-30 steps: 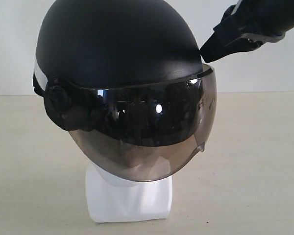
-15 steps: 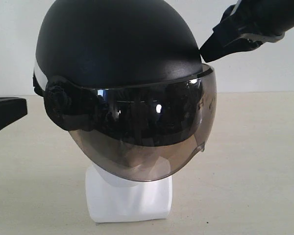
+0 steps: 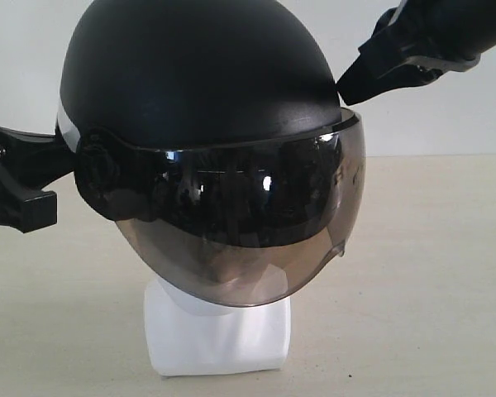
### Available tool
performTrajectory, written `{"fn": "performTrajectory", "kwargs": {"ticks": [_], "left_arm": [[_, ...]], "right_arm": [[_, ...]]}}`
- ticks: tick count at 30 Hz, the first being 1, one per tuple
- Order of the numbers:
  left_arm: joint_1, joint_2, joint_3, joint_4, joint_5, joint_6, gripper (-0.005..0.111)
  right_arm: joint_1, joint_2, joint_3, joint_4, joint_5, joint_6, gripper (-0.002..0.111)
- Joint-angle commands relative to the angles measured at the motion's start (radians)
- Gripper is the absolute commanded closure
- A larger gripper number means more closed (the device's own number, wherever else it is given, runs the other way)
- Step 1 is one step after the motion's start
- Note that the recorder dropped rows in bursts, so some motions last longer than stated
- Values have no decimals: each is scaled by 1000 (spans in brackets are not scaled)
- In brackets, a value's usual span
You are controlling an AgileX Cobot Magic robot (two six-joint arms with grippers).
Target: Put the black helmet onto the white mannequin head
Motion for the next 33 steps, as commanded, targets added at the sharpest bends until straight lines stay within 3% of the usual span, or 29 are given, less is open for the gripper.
{"fn": "performTrajectory", "kwargs": {"ticks": [1,17,27,33], "left_arm": [[2,4,-7,-14,52,15,102],[2,16,-7,-14,116,37,102],[2,-29,-7,0,1,10,102],[2,-90,-5,66,68,-11,102]], "right_arm": [[21,1,3,54,29,4,109],[92,-5,3,14,31,35,109],[92,-29,3,-69,10,72,109],[92,-29,3,-80,-3,74,109]]}}
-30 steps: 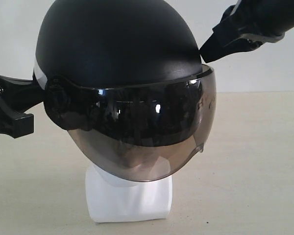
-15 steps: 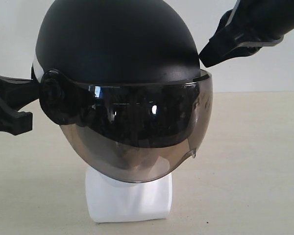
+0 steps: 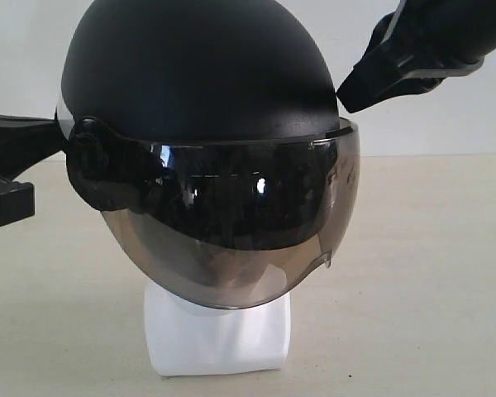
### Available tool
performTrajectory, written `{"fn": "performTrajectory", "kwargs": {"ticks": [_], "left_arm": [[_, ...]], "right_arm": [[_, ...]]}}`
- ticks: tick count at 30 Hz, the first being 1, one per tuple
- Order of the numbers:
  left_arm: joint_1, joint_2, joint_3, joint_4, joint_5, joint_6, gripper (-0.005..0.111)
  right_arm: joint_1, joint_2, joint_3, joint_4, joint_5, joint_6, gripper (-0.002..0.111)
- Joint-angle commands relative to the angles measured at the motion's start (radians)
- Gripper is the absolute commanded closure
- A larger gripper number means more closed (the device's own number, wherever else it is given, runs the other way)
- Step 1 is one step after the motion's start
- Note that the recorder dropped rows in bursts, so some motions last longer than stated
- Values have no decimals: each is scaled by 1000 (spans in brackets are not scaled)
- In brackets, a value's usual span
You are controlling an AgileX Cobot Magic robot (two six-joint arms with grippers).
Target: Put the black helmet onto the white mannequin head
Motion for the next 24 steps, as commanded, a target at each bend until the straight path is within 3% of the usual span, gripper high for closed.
{"fn": "performTrajectory", "kwargs": {"ticks": [1,15,19,24], "left_arm": [[2,-23,-5,31,27,-19,102],[2,139,-42,-5,8,95,102],[2,149,-44,-5,57,98,102],[2,107,-46,-31,-45,71,102]], "right_arm": [[14,-3,3,50,-10,3,109],[14,-3,3,54,-12,8,109],[14,-3,3,54,-10,11,109],[14,-3,3,52,-10,19,109]]}}
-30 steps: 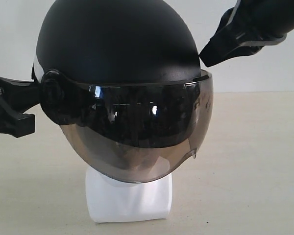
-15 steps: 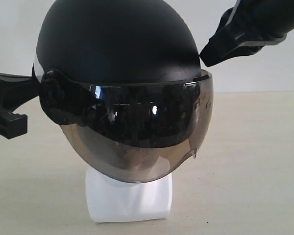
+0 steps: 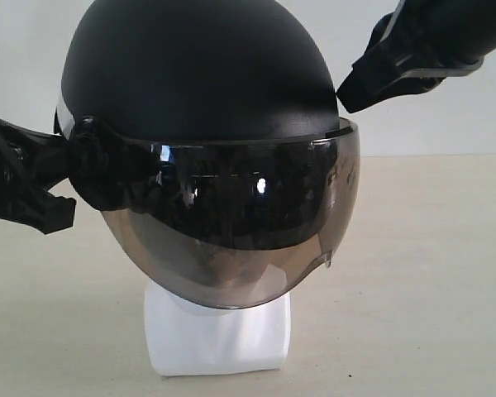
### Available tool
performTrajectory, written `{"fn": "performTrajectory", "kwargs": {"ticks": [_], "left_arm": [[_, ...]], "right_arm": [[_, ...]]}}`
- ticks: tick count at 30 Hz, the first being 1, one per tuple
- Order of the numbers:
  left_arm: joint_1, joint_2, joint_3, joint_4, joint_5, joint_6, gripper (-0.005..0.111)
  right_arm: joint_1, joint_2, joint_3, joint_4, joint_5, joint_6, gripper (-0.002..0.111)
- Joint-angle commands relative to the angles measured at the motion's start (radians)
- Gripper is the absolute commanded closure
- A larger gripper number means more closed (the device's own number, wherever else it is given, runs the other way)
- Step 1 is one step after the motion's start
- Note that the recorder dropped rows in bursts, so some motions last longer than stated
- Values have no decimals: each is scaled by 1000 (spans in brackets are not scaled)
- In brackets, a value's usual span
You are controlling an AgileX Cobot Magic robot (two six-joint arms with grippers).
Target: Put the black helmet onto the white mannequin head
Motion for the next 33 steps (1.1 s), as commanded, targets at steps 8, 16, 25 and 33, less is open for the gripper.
{"fn": "performTrajectory", "kwargs": {"ticks": [8,16,25,33], "left_arm": [[2,-95,5,-12,7,5,102],[2,-13,5,-237,28,239,102],[64,72,3,-386,-39,374,102],[141,99,5,-386,-81,369,102]], "right_arm": [[14,-3,3,54,-18,1,109],[14,-3,3,62,-27,1,109],[14,-3,3,83,-1,3,109],[14,-3,3,83,7,5,109]]}}
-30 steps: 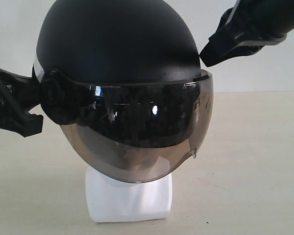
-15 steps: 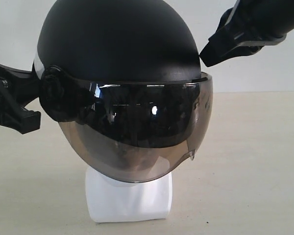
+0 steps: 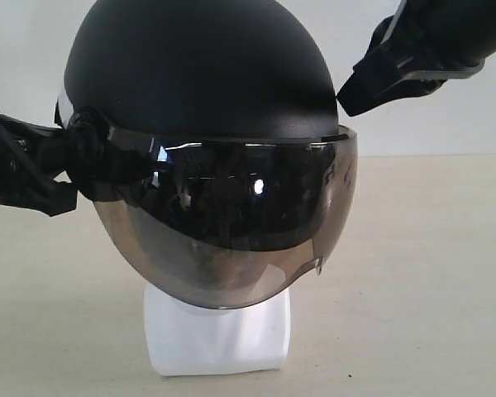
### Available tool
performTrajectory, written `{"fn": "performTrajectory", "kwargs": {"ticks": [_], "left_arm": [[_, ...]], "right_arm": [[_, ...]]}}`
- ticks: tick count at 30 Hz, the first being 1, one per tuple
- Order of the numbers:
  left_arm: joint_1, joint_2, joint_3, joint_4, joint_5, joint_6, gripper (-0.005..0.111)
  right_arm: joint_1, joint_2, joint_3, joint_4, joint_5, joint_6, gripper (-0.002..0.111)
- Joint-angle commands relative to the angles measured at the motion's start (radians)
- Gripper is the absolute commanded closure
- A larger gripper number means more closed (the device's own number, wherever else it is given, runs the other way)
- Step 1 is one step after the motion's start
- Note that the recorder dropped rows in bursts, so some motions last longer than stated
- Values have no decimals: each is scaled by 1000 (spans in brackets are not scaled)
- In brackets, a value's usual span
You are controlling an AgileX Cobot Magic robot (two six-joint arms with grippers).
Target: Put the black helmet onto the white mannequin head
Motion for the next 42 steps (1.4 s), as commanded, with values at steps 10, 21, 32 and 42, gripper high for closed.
{"fn": "performTrajectory", "kwargs": {"ticks": [10,21,32,42], "left_arm": [[34,-290,134,-11,142,-130,102],[34,-431,154,237,-139,-457,102],[34,-270,115,246,-133,-462,63],[34,-173,27,245,-21,-406,62]], "right_arm": [[12,-3,-81,-90,-29,84,109],[10,-3,-106,-200,-35,121,109],[10,-3,-106,-175,-24,121,109],[10,-3,-106,-175,-17,121,109]]}}
